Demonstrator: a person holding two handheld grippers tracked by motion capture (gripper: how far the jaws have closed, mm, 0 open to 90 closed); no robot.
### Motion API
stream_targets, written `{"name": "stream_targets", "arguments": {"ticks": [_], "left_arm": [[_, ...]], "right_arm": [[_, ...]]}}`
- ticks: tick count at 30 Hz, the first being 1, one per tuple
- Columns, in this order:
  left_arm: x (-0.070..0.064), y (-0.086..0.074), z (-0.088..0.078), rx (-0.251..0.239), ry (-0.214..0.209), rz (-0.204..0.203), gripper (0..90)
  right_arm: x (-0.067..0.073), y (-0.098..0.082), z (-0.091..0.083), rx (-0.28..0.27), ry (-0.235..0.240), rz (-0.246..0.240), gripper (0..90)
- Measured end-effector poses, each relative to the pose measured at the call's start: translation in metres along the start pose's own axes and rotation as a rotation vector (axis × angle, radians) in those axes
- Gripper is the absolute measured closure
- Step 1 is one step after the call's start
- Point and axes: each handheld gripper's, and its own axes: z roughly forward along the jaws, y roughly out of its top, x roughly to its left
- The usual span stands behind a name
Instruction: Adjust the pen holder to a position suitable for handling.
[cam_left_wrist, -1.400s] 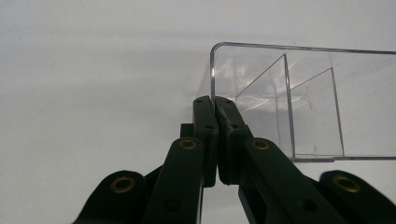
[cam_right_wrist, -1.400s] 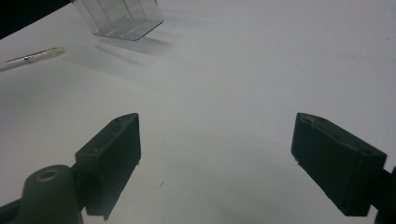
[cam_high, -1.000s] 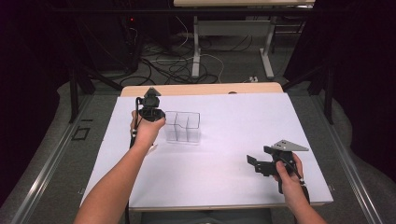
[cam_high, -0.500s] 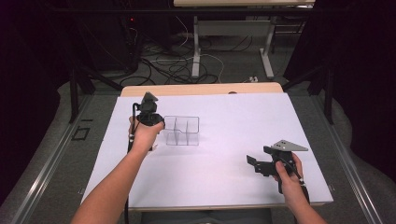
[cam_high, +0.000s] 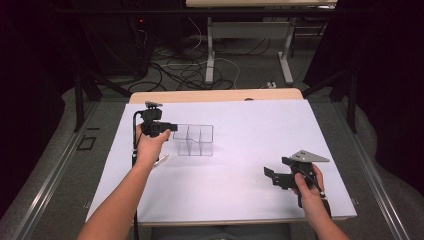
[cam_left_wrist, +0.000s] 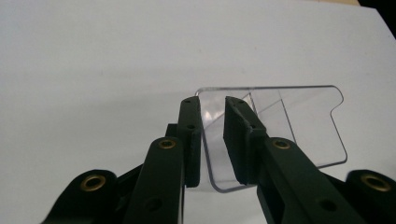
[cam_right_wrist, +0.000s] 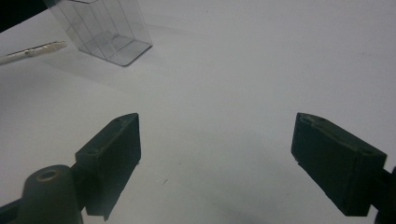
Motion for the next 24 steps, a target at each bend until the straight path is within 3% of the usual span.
{"name": "stream_targets", "arguments": {"ticks": [3,7,9,13,24], "left_arm": [[0.001,0.000,-0.003,-0.021,-0.015,0.008,78.3],[0.002,-0.003,-0.003,-0.065,0.013,0.049,87.3],[0.005,-0.006,0.002,-0.045,0.036,0.059,90.0],[0.007,-0.010,0.009,-0.012,0.034,0.069,90.0],[0.011,-0.020,0.017,-0.025,0.026,0.074,90.0]], "right_arm": [[0.000,0.000,0.000,-0.004,-0.003,-0.004,15.3],[0.000,0.000,0.001,-0.001,-0.007,0.000,15.3],[0.000,0.000,0.001,0.002,-0.003,0.000,15.3],[0.000,-0.001,0.001,0.006,-0.003,-0.001,15.3],[0.001,-0.001,0.003,0.013,-0.002,0.000,15.3]]}}
